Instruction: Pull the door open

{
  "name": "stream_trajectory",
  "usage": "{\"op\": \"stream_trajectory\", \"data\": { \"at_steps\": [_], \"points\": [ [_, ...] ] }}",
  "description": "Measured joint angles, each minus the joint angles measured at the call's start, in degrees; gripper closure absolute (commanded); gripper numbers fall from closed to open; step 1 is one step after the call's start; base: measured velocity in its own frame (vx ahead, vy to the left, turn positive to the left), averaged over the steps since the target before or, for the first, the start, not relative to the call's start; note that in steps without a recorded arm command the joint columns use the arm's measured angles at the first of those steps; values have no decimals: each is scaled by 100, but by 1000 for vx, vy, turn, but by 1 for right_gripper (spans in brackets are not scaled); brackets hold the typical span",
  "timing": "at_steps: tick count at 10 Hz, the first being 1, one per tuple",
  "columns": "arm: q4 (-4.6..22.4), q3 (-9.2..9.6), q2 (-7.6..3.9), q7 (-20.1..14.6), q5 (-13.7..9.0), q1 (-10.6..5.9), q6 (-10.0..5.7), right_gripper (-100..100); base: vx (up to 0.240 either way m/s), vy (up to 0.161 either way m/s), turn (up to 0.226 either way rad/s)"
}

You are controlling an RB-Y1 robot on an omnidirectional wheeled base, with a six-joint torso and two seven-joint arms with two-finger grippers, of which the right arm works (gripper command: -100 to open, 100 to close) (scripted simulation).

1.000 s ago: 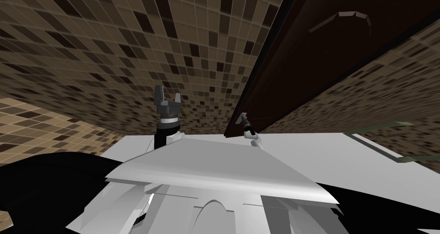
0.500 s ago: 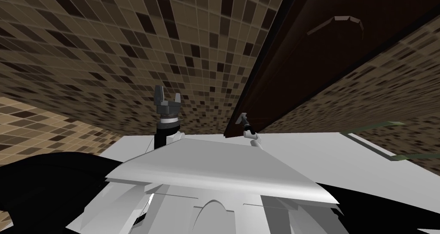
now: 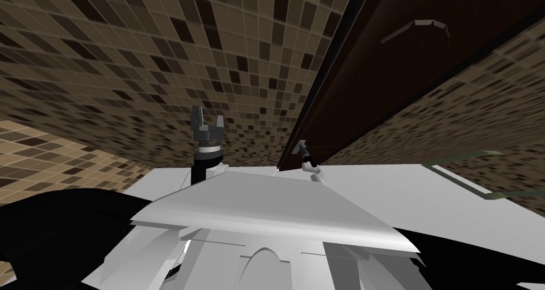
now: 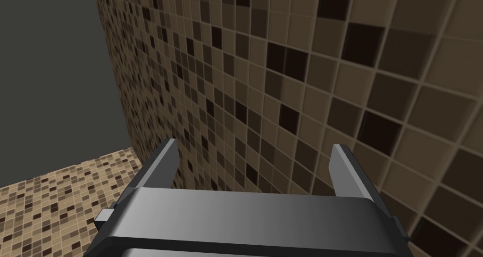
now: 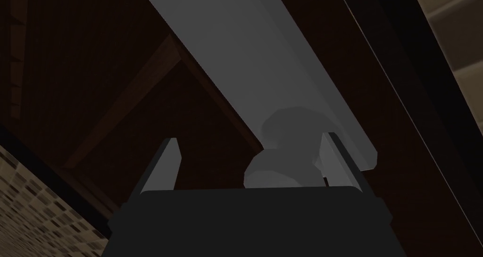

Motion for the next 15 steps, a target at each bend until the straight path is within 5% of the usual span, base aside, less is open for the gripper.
{"op": "stream_trajectory", "data": {
  "at_steps": [3,7,10,12,15],
  "points": [
    [214,50,19,-99,-20,-106,-216,100,-26,-12,88],
    [26,91,109,-548,-99,-31,-233,100,-46,-61,107],
    [185,98,126,-952,-185,-142,-315,100,-51,-56,93],
    [-78,84,157,-1203,-245,13,-225,100,-41,-65,107],
    [54,134,124,-1575,-331,-47,-332,100,-46,-37,82]
  ]
}}
